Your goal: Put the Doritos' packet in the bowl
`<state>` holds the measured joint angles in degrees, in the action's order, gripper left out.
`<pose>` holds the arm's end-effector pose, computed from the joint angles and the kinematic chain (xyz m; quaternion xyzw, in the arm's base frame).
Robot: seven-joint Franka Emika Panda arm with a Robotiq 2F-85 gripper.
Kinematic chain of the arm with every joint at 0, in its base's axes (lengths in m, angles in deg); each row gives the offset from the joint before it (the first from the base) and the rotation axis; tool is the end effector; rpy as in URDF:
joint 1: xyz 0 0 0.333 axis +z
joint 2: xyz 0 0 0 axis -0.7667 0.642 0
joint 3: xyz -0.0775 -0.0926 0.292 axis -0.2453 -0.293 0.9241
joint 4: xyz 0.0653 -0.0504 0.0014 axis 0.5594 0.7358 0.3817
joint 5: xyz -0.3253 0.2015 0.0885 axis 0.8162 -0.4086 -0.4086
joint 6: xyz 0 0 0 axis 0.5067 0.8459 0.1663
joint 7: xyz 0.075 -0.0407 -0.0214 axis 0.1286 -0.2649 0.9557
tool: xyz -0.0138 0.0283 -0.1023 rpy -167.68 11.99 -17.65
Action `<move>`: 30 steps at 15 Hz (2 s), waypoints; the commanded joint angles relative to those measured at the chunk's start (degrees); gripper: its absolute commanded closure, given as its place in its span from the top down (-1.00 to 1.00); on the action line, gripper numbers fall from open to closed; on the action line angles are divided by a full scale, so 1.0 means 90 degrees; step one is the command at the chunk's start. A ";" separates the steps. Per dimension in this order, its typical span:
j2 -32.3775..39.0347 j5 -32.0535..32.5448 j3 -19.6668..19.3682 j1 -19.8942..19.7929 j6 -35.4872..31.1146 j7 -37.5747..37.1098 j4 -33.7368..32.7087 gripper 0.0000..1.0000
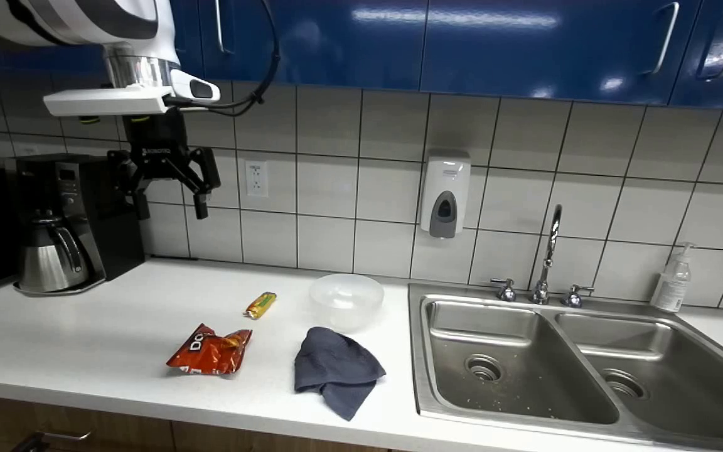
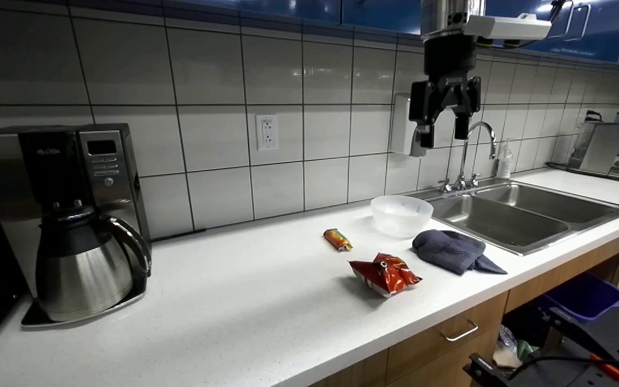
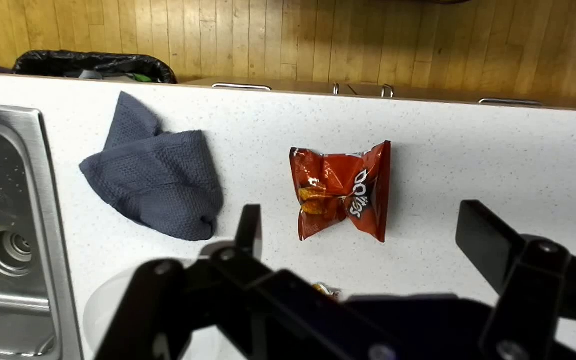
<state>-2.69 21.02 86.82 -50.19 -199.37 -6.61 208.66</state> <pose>0.3983 -0.0116 0.4200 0.9970 0.0595 -0.0124 0.0483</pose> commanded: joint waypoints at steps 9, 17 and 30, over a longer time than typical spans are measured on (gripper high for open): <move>-0.0073 -0.0179 0.0129 -0.0131 -0.0686 -0.1034 0.0737 1.00; 0.0767 -0.0053 0.0608 -0.0475 -0.2364 -0.3630 0.1236 1.00; 0.3293 0.1454 0.0285 -0.0500 -0.4166 -0.7381 0.0307 1.00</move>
<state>22.05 30.37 91.50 -55.69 -235.26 -66.32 215.10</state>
